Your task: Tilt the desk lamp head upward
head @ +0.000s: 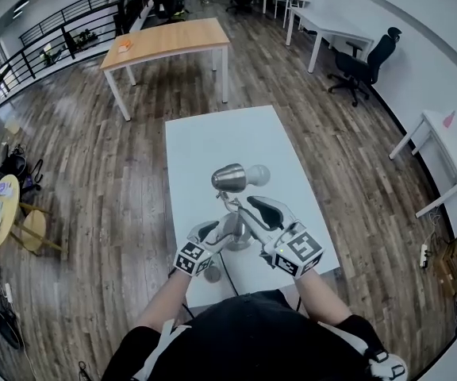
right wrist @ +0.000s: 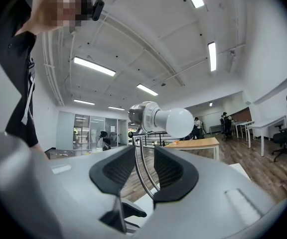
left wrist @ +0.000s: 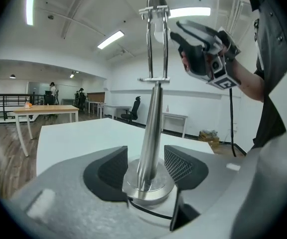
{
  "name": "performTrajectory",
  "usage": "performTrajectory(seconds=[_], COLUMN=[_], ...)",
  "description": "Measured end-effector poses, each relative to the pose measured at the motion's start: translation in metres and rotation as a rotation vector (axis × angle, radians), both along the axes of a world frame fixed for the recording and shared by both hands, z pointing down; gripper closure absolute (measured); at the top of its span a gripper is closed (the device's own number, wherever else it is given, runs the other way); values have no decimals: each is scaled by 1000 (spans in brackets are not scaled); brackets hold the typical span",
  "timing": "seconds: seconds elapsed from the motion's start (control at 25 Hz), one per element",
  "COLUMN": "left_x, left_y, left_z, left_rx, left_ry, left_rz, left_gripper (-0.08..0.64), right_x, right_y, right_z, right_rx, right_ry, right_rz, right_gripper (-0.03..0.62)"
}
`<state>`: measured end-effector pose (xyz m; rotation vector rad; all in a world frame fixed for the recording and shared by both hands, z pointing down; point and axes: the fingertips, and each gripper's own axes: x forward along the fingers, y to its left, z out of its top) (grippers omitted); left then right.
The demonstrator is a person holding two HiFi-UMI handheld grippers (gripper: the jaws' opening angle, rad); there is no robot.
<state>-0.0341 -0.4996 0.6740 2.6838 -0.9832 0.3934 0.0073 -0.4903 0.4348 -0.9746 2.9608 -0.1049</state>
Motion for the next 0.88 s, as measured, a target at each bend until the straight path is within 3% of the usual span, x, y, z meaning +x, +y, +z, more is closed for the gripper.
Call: performTrajectory(seconds=[0.4,0.6,0.76,0.88], left_x=[-18,-12,-8,-9], left_y=[60,90,110,118], left_z=[-93,-131,-147,-160], left_rx=[123,191,210,246], left_ry=[165,218,235,233], left_rz=[-27,-61,-77,-138], left_gripper=[344,561,561,560], right_x=[35,50,56,65], right_y=[49,75,86,96], right_z=[10,10,5,0], right_rx=[-50,-69,-47,-28], right_ry=[-49,-69,-88,-100], right_rz=[160,189,168,145], right_gripper=[537,580,586,588])
